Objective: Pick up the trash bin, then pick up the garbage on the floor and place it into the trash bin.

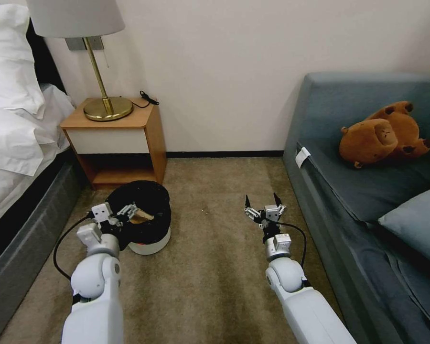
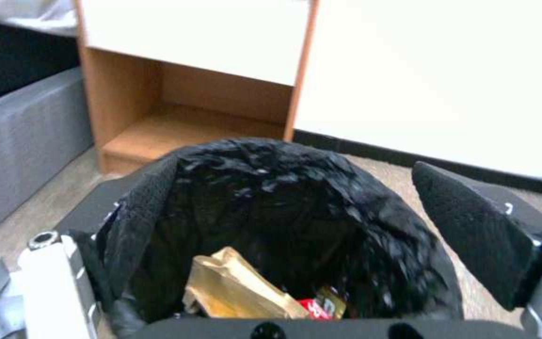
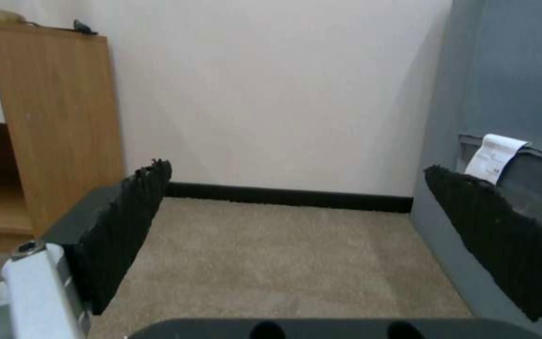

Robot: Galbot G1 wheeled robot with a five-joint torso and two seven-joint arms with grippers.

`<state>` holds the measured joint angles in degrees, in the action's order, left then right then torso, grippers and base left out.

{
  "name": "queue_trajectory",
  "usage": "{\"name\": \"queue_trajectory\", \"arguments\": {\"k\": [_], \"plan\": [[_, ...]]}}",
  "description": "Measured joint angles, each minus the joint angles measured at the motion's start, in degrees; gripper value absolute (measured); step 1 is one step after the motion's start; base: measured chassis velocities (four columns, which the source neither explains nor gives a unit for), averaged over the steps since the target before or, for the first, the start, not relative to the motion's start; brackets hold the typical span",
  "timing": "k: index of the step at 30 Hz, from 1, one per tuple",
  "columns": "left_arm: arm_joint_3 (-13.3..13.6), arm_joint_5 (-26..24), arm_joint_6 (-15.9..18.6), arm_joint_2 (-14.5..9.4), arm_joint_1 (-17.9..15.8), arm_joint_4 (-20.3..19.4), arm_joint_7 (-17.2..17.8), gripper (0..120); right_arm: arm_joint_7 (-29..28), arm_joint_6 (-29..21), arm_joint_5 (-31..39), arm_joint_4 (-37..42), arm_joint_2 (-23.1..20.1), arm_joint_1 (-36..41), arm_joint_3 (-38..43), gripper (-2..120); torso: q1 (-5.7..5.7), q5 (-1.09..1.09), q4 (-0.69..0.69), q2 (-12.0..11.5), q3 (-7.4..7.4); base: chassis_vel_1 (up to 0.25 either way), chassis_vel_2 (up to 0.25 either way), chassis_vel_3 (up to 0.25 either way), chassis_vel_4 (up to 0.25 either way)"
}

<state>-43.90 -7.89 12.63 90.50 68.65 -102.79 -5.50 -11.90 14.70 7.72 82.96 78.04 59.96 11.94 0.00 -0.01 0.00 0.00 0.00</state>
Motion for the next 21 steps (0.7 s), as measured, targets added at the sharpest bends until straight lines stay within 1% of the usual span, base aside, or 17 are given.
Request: {"name": "queue_trajectory", "arguments": {"k": [1, 3, 6, 9, 10, 16, 21], "plan": [[0.5, 1.3, -2.0, -0.2, 0.4, 0.9, -1.4, 100, 0.0, 0.0, 0.0, 0.0, 0.0, 0.0, 0.0, 100, 0.0, 0.01, 0.0, 0.0, 0.0, 0.0, 0.0, 0.0, 0.0], [0.8, 1.5, -2.6, -0.2, 0.6, 1.1, -1.9, 100, 0.0, 0.0, 0.0, 0.0, 0.0, 0.0, 0.0, 100, 0.0, 0.01, 0.0, 0.0, 0.0, 0.0, 0.0, 0.0, 0.0], [1.2, 2.9, -6.0, -0.2, 0.9, 3.3, -4.0, 100, 0.0, 0.0, 0.0, 0.0, 0.0, 0.0, 0.0, 100, 0.0, 0.0, 0.0, 0.0, 0.0, 0.0, 0.0, 0.0, 0.0], [1.2, 3.0, -6.9, -0.2, 1.0, 3.8, -4.7, 100, 0.0, 0.0, 0.0, 0.0, 0.0, 0.0, 0.0, 100, 0.0, 0.01, 0.0, 0.0, 0.0, 0.0, 0.0, 0.0, 0.0], [1.3, 3.2, -7.9, -0.2, 1.4, 4.1, -5.5, 100, 0.0, 0.0, 0.0, 0.0, 0.0, 0.0, 0.0, 100, 0.0, 0.01, 0.0, 0.0, 0.0, 0.0, 0.0, 0.0, 0.0], [1.6, 3.3, -9.5, -0.2, 2.1, 4.0, -6.7, 100, 0.0, 0.0, 0.0, 0.0, 0.0, 0.0, 0.0, 100, 0.0, 0.01, 0.0, 0.0, 0.0, 0.0, 0.0, 0.0, 0.0], [1.8, 4.0, -9.9, -0.2, 2.2, 4.0, -7.5, 100, 0.0, 0.0, 0.0, 0.0, 0.0, 0.0, 0.0, 100, 0.0, 0.01, 0.0, 0.0, 0.0, 0.0, 0.0, 0.0, 0.0]]}}
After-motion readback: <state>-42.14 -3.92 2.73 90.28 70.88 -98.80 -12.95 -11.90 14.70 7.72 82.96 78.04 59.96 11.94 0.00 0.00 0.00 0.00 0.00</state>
